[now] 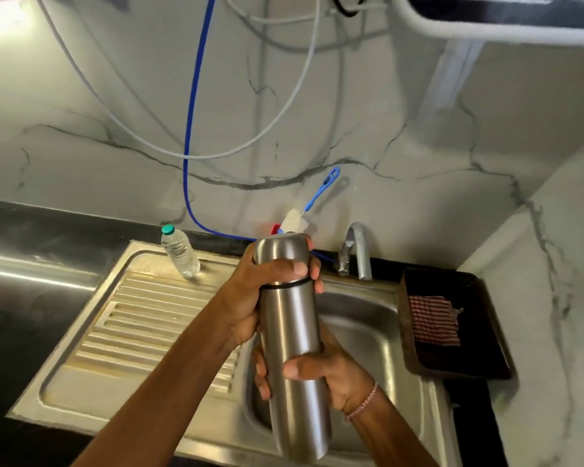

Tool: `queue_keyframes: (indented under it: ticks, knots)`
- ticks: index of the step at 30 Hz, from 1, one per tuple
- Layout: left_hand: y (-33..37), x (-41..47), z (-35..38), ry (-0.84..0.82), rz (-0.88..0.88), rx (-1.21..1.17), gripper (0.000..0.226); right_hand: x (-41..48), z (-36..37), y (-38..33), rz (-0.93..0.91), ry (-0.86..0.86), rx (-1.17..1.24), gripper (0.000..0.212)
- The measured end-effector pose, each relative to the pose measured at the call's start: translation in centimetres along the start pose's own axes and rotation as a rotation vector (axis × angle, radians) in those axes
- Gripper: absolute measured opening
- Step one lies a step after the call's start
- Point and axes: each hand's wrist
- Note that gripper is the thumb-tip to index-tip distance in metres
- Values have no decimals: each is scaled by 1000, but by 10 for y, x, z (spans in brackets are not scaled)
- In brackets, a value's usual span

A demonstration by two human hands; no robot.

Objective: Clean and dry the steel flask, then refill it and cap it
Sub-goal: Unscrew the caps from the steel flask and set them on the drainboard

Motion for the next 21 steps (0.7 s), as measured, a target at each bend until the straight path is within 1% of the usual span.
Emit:
queue_keyframes:
  ticks: [6,14,15,18,19,20,21]
  knots:
    - [-3,-18,31,-3,12,-25,40,-30,16,-14,-68,54,-106,45]
    - [1,-30,49,-16,60,27,39,-48,33,-18,-111,121,-204,37]
    - [3,-31,50,-14,58,27,38,-49,35,-18,-114,147,-221,37]
    - [7,-32,52,-3,45,39,36,-48,40,-15,-133,265,-290,49]
    - [7,-32,53,32,64,70,35,-45,39,-13,-159,335,-366,51]
    - [7,-31,54,112,102,133,34,-41,38,-12,-194,430,-495,52]
    - [5,-29,54,232,149,216,32,-36,36,-10,-223,527,-639,56]
Point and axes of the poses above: each hand's wrist, its own x-axis towards the middle knuckle, its own z-axis out of the palm, y = z × x, and after that the axes turned 4 degrees about -x, right-handed
